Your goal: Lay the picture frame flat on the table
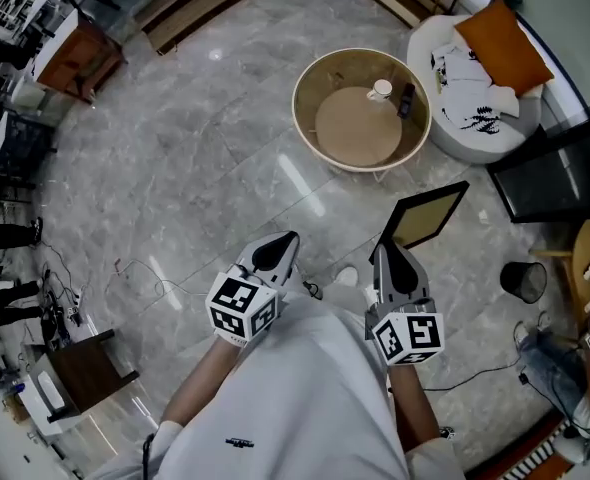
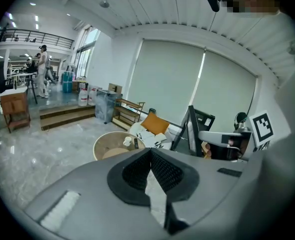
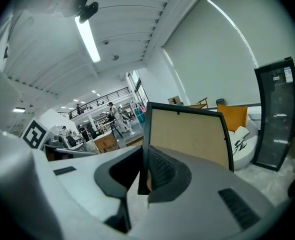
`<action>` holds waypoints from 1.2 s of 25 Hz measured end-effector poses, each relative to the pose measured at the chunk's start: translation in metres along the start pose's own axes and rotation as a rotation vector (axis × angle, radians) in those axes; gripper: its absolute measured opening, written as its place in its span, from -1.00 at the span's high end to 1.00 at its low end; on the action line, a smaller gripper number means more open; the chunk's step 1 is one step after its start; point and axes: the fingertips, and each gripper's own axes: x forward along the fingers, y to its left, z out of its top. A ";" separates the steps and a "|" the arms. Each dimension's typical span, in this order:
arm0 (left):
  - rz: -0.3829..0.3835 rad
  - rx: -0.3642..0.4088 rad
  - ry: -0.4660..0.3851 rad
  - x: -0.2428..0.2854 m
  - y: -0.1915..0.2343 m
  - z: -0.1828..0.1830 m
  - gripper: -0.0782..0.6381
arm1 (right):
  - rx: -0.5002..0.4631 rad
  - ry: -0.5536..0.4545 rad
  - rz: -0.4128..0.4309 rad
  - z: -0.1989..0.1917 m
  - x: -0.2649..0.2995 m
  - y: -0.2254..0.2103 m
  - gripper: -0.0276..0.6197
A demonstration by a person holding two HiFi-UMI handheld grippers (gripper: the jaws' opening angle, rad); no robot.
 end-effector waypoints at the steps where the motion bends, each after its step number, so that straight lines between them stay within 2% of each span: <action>1: 0.001 0.000 -0.004 0.003 -0.005 0.000 0.77 | -0.002 -0.001 0.005 0.001 -0.002 -0.004 0.81; 8: -0.001 -0.017 -0.004 0.030 -0.025 0.000 0.77 | -0.024 0.021 0.012 0.009 -0.006 -0.038 0.81; 13: -0.013 -0.021 -0.013 0.055 -0.013 0.014 0.77 | -0.047 0.019 0.008 0.022 0.020 -0.053 0.81; 20: -0.058 -0.041 -0.009 0.106 0.041 0.046 0.77 | -0.060 0.026 -0.024 0.043 0.092 -0.058 0.81; 30: -0.140 -0.059 0.013 0.201 0.142 0.148 0.77 | -0.042 0.057 -0.102 0.104 0.229 -0.078 0.81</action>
